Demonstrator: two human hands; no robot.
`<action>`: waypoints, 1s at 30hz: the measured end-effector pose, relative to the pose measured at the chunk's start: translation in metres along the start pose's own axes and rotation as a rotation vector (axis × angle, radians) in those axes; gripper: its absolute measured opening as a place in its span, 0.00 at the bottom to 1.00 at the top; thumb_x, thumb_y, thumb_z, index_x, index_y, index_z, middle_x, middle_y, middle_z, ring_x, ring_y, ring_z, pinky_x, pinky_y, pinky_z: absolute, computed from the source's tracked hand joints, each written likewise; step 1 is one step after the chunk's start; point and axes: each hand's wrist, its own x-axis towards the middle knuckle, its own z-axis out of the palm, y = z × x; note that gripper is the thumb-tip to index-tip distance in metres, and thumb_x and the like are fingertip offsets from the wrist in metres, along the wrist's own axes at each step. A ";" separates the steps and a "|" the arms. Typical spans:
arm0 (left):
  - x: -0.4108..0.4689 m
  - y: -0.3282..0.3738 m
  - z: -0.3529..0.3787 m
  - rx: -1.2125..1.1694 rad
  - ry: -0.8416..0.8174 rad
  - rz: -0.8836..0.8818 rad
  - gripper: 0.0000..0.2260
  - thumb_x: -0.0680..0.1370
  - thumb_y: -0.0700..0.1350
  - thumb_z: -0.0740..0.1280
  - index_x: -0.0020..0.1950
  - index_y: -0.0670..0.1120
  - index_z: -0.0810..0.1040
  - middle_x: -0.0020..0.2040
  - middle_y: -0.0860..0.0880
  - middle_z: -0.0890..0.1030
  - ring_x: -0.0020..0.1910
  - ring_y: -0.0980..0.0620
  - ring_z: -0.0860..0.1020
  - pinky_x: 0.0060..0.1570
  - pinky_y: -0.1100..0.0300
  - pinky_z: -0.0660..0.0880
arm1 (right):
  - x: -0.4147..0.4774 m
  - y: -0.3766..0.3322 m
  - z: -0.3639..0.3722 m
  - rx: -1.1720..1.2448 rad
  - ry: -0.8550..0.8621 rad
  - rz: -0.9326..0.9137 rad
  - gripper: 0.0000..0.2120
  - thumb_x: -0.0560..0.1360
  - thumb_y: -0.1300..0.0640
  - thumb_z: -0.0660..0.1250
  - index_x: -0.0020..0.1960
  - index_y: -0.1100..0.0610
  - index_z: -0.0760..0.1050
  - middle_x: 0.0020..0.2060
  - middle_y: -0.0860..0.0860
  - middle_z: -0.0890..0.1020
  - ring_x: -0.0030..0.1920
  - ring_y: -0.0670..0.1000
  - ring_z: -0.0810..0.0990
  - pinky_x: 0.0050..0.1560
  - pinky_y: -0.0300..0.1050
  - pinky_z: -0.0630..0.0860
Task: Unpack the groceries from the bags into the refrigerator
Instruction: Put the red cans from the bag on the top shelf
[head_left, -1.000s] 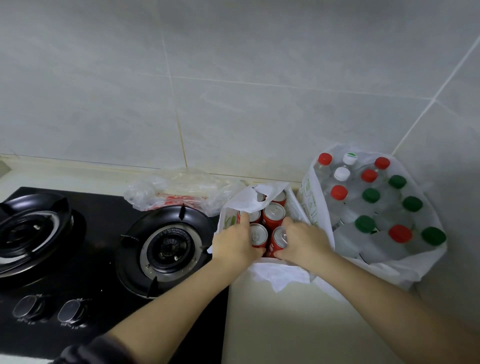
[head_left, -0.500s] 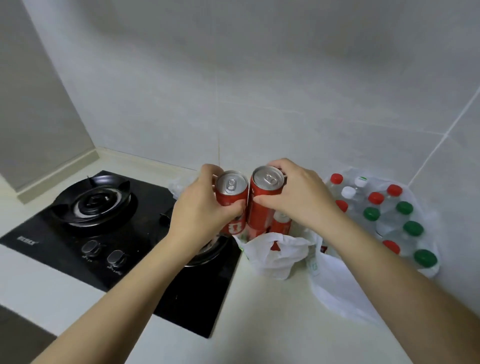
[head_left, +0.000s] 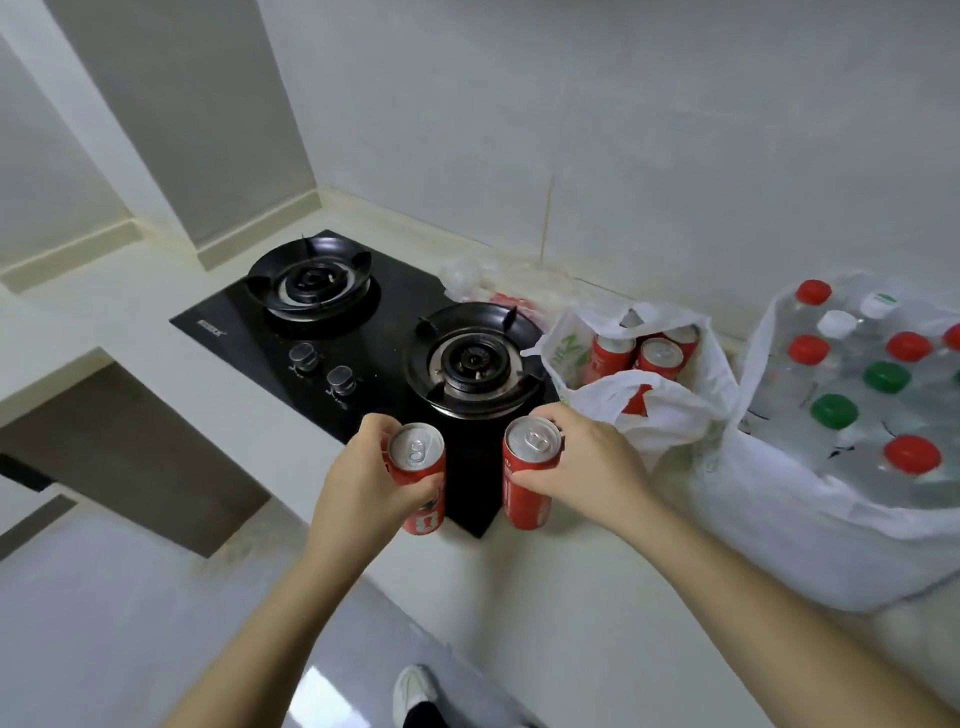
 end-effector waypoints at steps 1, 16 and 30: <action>-0.005 -0.009 0.004 0.002 -0.004 -0.020 0.22 0.66 0.47 0.77 0.53 0.52 0.68 0.47 0.56 0.77 0.47 0.55 0.77 0.41 0.59 0.75 | -0.001 0.005 0.010 -0.013 -0.012 0.016 0.25 0.64 0.42 0.75 0.58 0.43 0.72 0.48 0.42 0.82 0.51 0.49 0.81 0.51 0.48 0.77; -0.027 -0.044 0.033 -0.094 0.032 -0.053 0.23 0.66 0.47 0.78 0.54 0.54 0.69 0.48 0.62 0.75 0.49 0.62 0.75 0.47 0.53 0.79 | -0.008 0.028 0.048 -0.043 0.012 0.064 0.26 0.65 0.43 0.75 0.60 0.43 0.71 0.51 0.42 0.81 0.53 0.50 0.79 0.51 0.47 0.77; -0.041 -0.057 0.050 -0.192 0.091 -0.069 0.30 0.67 0.49 0.78 0.63 0.56 0.67 0.58 0.61 0.74 0.57 0.66 0.73 0.54 0.59 0.77 | -0.019 0.058 0.084 0.376 0.064 0.059 0.41 0.59 0.42 0.75 0.70 0.43 0.65 0.63 0.40 0.75 0.62 0.44 0.75 0.61 0.49 0.75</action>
